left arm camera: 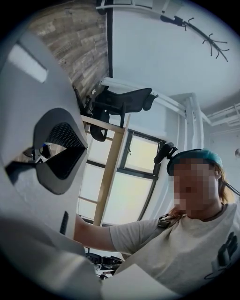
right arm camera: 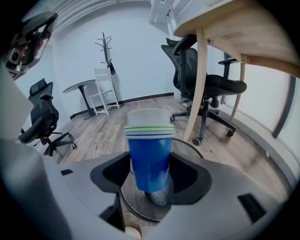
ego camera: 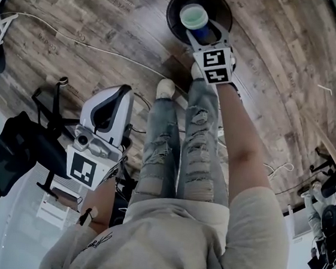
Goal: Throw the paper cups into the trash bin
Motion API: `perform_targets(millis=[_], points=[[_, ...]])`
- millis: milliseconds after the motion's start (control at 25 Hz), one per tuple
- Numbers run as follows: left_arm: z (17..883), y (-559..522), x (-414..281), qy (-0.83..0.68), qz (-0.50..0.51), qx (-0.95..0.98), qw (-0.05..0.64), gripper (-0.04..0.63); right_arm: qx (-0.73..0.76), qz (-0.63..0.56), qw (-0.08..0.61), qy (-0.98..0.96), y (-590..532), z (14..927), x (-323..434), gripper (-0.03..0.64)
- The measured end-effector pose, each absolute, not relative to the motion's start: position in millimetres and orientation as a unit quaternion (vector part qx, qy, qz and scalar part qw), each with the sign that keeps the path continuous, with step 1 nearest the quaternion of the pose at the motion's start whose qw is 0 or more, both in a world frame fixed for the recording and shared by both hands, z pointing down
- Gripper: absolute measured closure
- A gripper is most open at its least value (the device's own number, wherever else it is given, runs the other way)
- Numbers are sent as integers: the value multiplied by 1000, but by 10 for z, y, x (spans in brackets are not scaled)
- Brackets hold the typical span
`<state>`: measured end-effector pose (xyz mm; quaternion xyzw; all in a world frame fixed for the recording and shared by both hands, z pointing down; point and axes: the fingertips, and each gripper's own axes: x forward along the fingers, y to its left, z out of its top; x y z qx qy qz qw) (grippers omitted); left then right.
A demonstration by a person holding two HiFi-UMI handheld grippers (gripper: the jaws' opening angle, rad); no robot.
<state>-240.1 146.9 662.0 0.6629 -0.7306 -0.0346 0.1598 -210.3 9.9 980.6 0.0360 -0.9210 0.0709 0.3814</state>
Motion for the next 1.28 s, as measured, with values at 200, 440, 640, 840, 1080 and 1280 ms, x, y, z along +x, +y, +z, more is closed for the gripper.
perform_targets(millis=[200, 440, 640, 840, 1080, 1280], points=[[6683, 1429, -2414, -730, -35, 663, 163, 594, 41, 78, 410, -908, 58, 10060, -2020, 353], [6738, 1367, -2423, -729, -38, 664, 164, 594, 44, 81, 445, -891, -12, 10320, -1953, 353], [6744, 1363, -2386, -726, -38, 666, 166, 594, 57, 101, 440, -890, -63, 10340, -1939, 350], [6679, 1289, -2339, -723, -38, 671, 159, 594, 57, 97, 430, -896, -97, 10229, -1931, 348], [6459, 1184, -2334, -714, -35, 684, 142, 594, 48, 87, 395, -913, -82, 9784, -2042, 348], [6219, 1118, -2343, -713, -34, 689, 130, 594, 45, 83, 363, -927, -22, 9321, -2049, 348]])
